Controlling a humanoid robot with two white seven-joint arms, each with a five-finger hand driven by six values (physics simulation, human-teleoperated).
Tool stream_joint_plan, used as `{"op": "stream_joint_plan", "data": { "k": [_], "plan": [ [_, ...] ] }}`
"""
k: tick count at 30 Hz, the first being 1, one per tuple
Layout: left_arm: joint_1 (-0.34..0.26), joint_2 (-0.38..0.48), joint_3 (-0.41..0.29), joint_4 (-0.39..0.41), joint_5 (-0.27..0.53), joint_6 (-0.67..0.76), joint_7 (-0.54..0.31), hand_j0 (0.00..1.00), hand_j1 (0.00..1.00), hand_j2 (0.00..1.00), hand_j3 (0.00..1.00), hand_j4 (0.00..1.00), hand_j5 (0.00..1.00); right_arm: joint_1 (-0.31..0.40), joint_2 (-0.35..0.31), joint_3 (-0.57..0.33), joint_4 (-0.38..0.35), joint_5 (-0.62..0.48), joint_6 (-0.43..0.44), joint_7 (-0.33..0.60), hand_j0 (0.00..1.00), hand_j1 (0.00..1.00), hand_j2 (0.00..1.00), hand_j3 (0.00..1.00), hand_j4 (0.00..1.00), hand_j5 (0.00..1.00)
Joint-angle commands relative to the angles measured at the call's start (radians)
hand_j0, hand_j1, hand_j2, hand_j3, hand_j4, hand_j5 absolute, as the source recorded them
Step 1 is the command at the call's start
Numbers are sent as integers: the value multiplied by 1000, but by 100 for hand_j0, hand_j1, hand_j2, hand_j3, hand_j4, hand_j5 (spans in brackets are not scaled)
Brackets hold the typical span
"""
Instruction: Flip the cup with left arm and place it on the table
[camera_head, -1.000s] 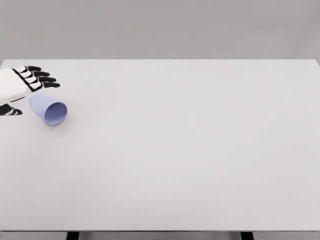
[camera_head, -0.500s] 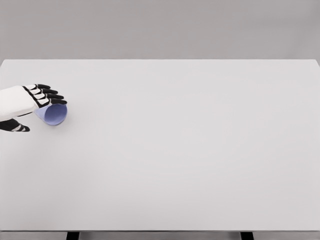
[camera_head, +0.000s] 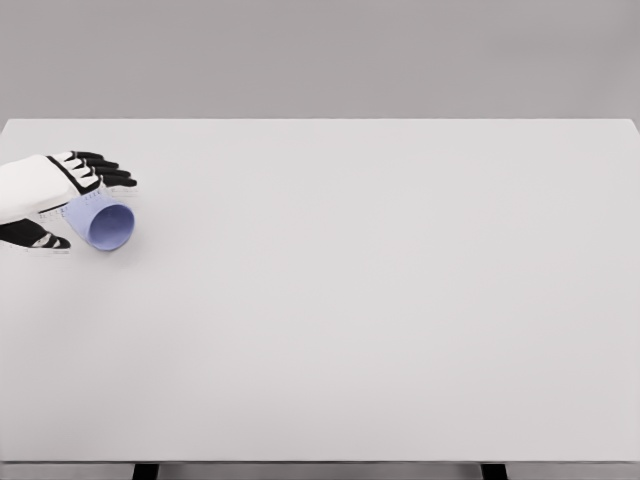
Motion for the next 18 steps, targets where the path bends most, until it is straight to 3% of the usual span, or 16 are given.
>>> {"op": "stream_joint_plan", "data": {
  "k": [1,4,8,18],
  "plan": [
    [0,-26,-2,50,2,1,-2,100,100,100,100,100,100,0,0,0,0,-1,0,0,100,100,100,100,100,100],
    [-12,-55,-11,83,-7,1,-5,100,100,100,100,100,100,0,0,0,0,-1,0,0,100,100,100,100,100,100],
    [-92,-109,-84,169,-35,1,-5,100,100,100,100,100,100,0,0,0,0,-1,0,0,100,100,100,100,100,100],
    [-98,-141,-89,241,-52,1,-5,100,100,100,100,100,100,0,0,0,0,-1,0,0,100,100,100,100,100,100]
  ]
}}
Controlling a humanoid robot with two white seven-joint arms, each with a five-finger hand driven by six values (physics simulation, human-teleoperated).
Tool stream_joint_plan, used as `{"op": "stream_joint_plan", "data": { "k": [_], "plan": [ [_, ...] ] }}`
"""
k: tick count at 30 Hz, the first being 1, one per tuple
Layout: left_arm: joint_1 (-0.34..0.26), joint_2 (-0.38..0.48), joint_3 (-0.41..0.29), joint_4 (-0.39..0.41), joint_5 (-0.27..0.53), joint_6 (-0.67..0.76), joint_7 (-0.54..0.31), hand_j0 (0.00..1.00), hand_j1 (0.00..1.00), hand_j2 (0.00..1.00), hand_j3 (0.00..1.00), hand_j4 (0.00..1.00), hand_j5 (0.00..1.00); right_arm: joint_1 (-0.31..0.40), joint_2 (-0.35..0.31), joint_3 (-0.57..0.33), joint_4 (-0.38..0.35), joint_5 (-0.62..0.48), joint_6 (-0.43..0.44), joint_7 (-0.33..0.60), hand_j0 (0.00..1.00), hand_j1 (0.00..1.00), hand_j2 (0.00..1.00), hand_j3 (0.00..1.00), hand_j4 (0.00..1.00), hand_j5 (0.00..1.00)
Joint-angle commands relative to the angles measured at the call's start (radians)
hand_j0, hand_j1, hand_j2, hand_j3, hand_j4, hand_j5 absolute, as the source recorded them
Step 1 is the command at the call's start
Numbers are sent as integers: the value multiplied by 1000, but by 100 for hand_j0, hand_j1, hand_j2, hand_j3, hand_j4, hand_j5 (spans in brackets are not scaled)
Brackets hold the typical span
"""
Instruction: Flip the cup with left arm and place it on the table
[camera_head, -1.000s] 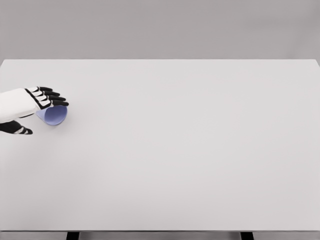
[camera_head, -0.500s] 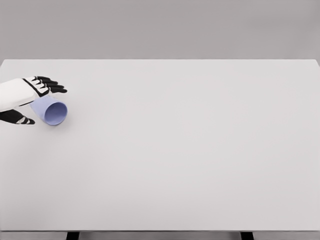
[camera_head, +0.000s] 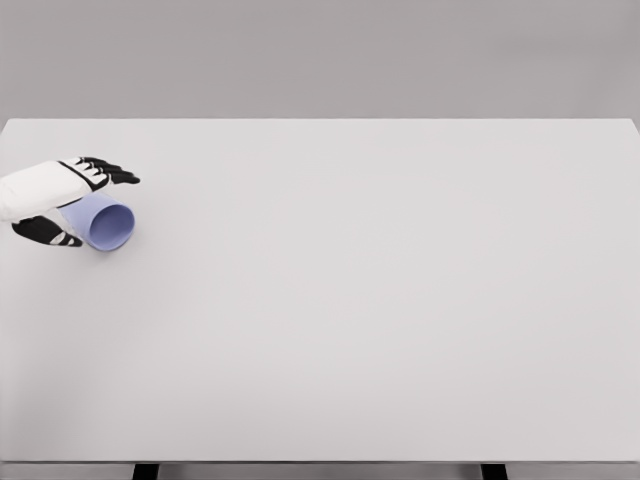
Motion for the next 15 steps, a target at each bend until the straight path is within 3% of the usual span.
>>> {"op": "stream_joint_plan", "data": {
  "k": [1,11,15],
  "plan": [
    [0,-4,0,18,-7,1,0,100,100,100,100,100,100,0,0,0,0,-1,0,0,100,100,100,100,100,100],
    [-9,-53,-2,78,-53,1,0,100,100,100,100,100,100,0,0,0,0,-1,0,0,100,100,100,100,100,100],
    [-40,-70,-37,127,-54,1,-1,100,100,100,100,100,100,0,0,0,0,-1,0,0,100,100,100,100,100,100]
  ]
}}
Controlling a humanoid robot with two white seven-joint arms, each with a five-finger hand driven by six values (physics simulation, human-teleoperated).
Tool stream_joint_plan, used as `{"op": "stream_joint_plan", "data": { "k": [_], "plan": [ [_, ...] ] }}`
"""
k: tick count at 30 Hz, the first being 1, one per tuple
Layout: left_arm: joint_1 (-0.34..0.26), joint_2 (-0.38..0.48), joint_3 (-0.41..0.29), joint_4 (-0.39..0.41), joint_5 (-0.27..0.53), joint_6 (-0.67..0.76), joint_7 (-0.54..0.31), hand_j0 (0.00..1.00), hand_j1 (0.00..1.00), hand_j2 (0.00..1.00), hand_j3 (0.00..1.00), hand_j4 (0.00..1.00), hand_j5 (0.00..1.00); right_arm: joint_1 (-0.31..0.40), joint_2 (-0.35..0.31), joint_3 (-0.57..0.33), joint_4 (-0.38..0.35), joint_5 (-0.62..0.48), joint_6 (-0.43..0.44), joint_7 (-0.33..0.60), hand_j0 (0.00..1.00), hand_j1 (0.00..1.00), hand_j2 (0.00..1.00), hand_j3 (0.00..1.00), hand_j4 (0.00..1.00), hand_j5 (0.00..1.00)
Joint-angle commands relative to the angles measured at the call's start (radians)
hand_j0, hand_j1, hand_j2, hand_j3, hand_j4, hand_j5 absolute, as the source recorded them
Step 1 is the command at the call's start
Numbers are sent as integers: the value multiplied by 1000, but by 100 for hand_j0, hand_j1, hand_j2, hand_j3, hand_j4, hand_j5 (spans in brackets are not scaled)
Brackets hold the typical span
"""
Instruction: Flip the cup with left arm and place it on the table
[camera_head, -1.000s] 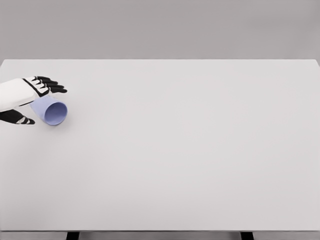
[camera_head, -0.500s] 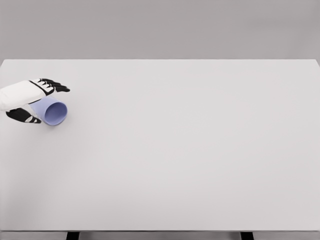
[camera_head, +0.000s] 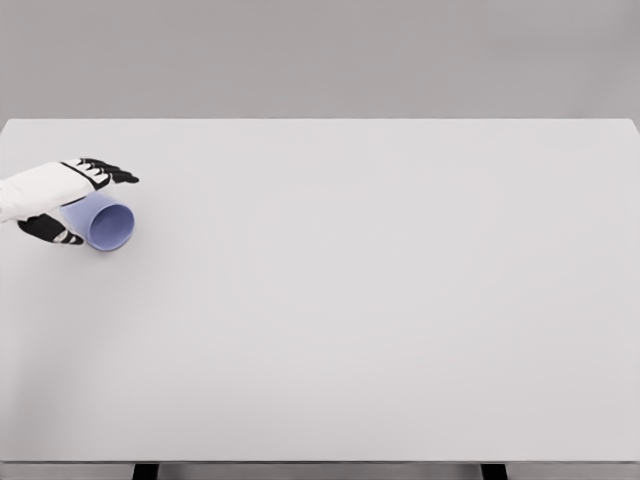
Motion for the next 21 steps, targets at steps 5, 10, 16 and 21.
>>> {"op": "stream_joint_plan", "data": {
  "k": [5,10,16,21],
  "plan": [
    [-12,-23,-26,57,-17,1,1,100,100,100,100,100,100,0,0,0,0,-1,0,0,100,100,100,100,100,100],
    [-12,-25,-28,81,-18,1,0,100,100,100,100,100,100,0,0,0,0,-1,0,0,100,100,100,100,100,100],
    [-14,-45,-29,112,-40,1,0,100,100,100,100,100,100,0,0,0,0,-1,0,0,100,100,100,100,100,100],
    [-17,-57,-28,120,-48,1,1,100,100,100,100,100,100,0,0,0,0,-1,0,0,100,100,100,100,100,100]
  ]
}}
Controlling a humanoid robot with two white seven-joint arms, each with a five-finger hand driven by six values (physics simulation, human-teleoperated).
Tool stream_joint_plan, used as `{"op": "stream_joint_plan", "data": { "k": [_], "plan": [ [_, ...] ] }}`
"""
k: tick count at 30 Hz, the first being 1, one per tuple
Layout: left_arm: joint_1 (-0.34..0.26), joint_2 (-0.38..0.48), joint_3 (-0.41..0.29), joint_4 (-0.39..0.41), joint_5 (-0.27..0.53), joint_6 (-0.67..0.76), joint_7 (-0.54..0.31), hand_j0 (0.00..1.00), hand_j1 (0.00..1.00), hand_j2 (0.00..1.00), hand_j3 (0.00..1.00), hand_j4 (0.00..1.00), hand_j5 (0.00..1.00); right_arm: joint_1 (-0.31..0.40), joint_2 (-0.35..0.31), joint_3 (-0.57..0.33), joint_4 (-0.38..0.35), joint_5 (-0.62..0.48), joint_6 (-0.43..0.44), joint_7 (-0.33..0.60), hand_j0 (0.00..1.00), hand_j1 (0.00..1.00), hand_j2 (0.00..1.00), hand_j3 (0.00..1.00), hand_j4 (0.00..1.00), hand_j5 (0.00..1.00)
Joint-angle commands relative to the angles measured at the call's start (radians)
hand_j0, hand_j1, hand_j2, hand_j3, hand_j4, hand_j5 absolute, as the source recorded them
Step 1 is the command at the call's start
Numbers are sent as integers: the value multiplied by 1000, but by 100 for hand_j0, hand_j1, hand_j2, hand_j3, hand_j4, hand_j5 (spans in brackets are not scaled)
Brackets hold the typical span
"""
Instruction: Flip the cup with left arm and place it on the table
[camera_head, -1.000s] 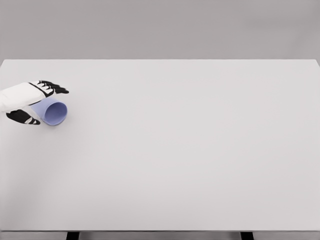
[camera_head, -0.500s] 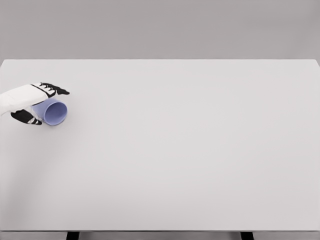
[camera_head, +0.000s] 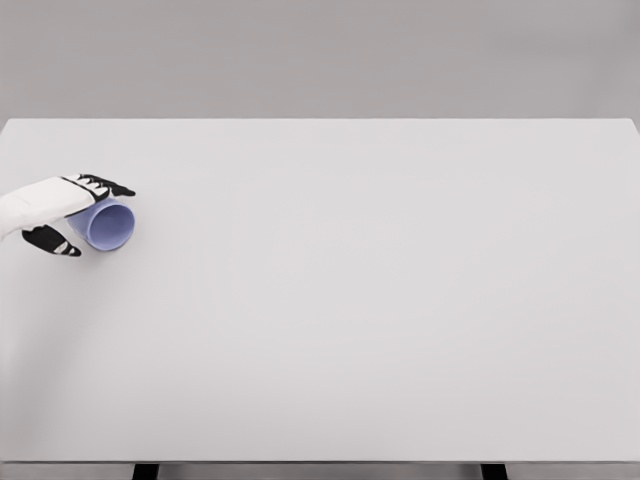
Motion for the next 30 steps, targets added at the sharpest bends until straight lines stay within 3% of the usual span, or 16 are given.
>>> {"op": "stream_joint_plan", "data": {
  "k": [1,22,30],
  "plan": [
    [0,-8,1,13,-4,1,1,100,100,100,100,100,100,0,0,0,0,-1,0,0,100,100,100,100,100,100],
    [-29,-52,1,57,-27,1,-1,100,100,100,100,100,100,0,0,0,0,-1,0,0,100,100,100,100,100,100],
    [-26,-52,-11,54,-27,1,-24,82,82,82,82,82,82,0,0,0,0,-1,0,0,100,100,100,100,100,100]
  ]
}}
